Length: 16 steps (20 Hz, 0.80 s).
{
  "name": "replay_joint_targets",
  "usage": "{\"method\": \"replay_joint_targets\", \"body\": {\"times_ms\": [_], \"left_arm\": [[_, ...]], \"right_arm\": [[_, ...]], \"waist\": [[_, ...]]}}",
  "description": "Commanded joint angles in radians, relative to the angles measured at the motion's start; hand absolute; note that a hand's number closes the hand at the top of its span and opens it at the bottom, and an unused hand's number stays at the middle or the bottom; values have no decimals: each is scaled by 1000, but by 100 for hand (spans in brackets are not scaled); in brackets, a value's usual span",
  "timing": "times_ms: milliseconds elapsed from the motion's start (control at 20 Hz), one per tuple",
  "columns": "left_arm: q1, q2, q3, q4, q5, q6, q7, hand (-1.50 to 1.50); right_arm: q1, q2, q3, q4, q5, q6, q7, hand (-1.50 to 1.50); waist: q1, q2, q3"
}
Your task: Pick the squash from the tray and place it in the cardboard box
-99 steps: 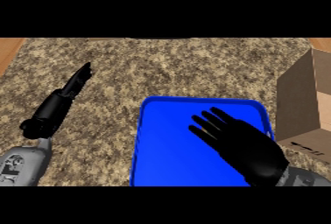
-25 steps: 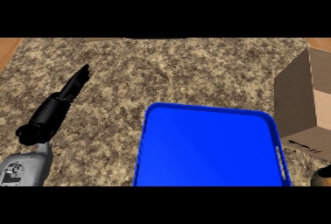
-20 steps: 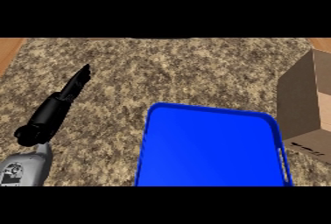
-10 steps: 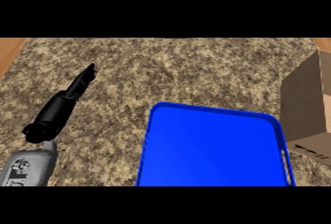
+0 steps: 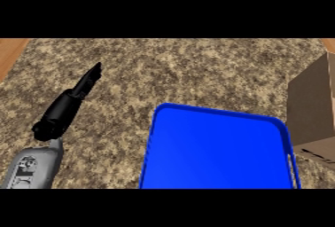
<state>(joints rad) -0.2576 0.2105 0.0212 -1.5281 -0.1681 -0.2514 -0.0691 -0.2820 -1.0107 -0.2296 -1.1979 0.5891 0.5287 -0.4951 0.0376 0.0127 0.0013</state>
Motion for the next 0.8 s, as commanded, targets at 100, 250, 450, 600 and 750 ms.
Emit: {"method": "replay_joint_targets", "body": {"times_ms": [100,250,450,600,750], "left_arm": [[34,-29,-28,-30,-18,14,7,0],[43,-2,17,-51,10,5,14,0],[-20,23,27,-3,17,-23,22,0],[32,4,14,-11,3,-3,2,0],[27,25,33,-27,22,-22,5,0]], "right_arm": [[-87,-70,126,252,93,37,-250,-150],[-106,-46,128,269,42,29,-352,-150],[-188,46,38,324,-155,72,-360,-150],[-207,168,-71,404,-376,160,-272,-150],[-237,170,-156,515,-523,254,-141,-150]], "waist": [[5,-3,1],[-7,-8,0],[-7,-5,2],[-13,-11,2],[-16,-13,1]]}}
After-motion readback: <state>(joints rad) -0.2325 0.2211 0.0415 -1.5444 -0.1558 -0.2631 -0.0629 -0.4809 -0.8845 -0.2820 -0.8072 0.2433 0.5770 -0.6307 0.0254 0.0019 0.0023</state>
